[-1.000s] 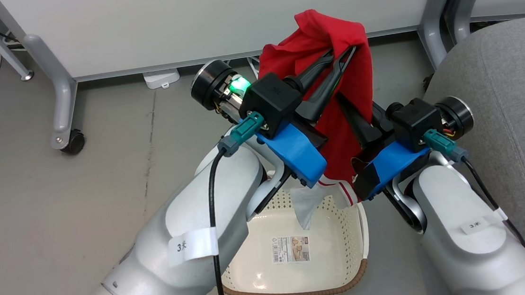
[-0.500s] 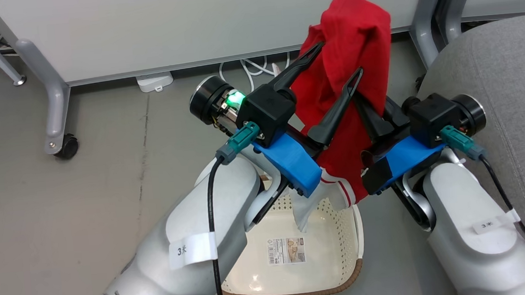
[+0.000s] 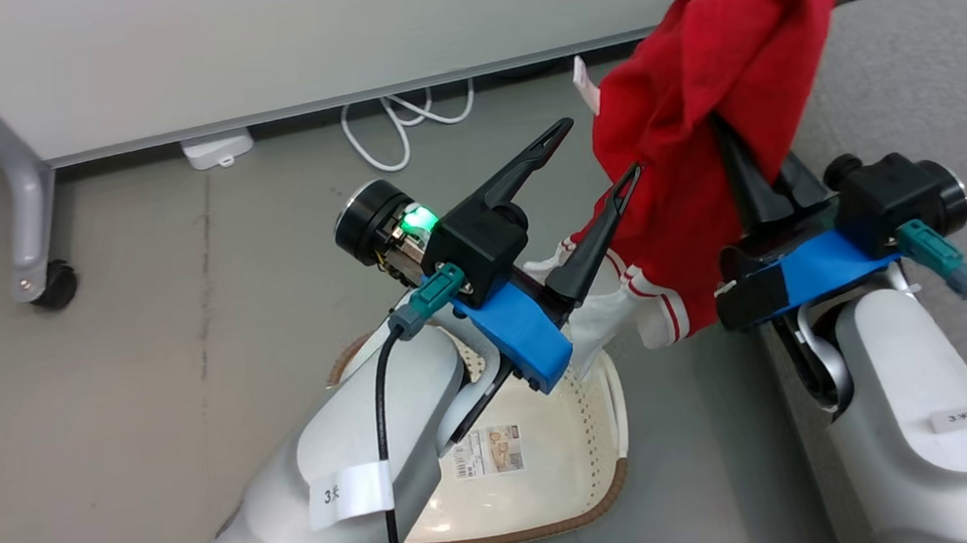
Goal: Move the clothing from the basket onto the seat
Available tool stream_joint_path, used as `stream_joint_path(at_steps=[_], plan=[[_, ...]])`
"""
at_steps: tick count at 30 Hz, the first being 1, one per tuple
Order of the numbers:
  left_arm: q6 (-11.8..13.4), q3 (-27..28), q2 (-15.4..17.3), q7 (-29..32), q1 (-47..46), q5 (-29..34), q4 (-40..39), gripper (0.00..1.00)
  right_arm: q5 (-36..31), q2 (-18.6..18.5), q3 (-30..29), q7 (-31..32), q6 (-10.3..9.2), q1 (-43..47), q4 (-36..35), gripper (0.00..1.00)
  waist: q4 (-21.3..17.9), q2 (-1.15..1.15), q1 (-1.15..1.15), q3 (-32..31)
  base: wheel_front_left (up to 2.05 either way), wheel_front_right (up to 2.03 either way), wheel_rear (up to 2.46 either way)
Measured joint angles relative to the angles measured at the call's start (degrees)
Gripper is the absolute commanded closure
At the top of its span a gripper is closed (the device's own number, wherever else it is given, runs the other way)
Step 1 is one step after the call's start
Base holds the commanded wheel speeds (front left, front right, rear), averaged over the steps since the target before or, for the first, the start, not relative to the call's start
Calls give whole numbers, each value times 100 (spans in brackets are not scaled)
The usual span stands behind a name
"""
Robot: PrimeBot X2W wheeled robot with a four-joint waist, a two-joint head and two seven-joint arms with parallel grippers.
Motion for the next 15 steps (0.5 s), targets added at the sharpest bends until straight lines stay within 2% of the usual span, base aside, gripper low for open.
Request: stream_joint_path(at_steps=[15], plan=[[-5,-151,99,-5,25,176,-18,0,-52,-43,-764,1,0,279,-846,100,-947,0,0,398,0,0,0]])
